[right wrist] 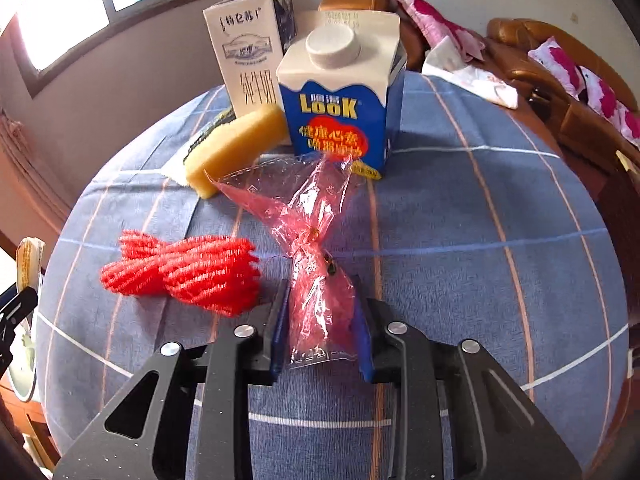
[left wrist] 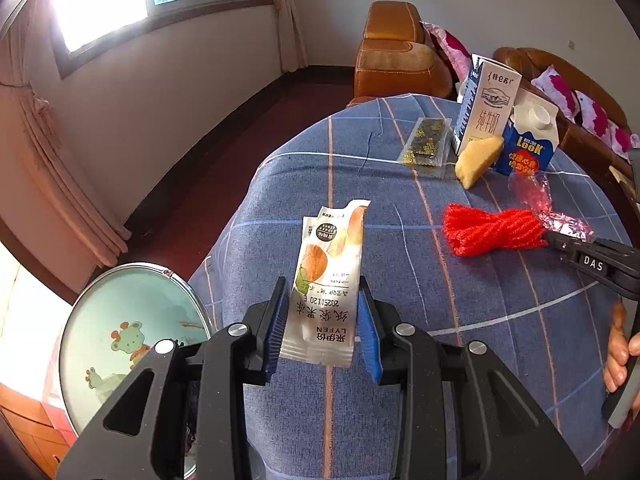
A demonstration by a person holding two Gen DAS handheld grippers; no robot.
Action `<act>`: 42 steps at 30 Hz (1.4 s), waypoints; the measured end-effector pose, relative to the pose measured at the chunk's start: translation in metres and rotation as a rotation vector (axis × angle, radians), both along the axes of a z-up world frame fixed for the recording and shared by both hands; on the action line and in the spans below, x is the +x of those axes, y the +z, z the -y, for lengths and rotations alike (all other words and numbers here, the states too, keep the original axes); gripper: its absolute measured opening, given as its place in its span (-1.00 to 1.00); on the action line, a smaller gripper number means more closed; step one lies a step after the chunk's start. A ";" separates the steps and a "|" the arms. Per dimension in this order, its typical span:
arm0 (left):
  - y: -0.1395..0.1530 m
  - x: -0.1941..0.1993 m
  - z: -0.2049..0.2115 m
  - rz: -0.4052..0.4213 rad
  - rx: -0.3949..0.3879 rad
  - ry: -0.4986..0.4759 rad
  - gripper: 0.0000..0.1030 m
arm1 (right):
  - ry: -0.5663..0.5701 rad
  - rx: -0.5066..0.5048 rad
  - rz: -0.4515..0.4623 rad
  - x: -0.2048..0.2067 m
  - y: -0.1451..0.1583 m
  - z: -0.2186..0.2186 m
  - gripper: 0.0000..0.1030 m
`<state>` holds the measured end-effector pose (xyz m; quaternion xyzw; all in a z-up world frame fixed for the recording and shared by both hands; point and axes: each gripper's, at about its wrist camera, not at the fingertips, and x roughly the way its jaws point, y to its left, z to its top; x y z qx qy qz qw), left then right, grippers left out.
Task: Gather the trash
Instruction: 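Lift the snack packet with the left tool while the right tool lifts the pink bag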
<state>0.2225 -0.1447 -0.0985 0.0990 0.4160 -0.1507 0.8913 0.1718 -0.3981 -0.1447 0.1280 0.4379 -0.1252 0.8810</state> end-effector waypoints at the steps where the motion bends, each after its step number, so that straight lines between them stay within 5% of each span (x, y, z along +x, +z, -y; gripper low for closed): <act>1: 0.000 -0.001 0.001 -0.001 0.000 -0.003 -0.36 | -0.009 0.008 0.005 -0.004 0.002 0.001 -0.52; 17: 0.004 -0.050 0.001 0.012 -0.004 -0.062 -0.36 | -0.097 -0.141 0.076 -0.114 0.032 -0.037 -0.53; 42: 0.000 -0.110 -0.044 0.023 0.017 -0.040 -0.36 | 0.066 -0.237 0.084 -0.146 0.024 -0.116 -0.53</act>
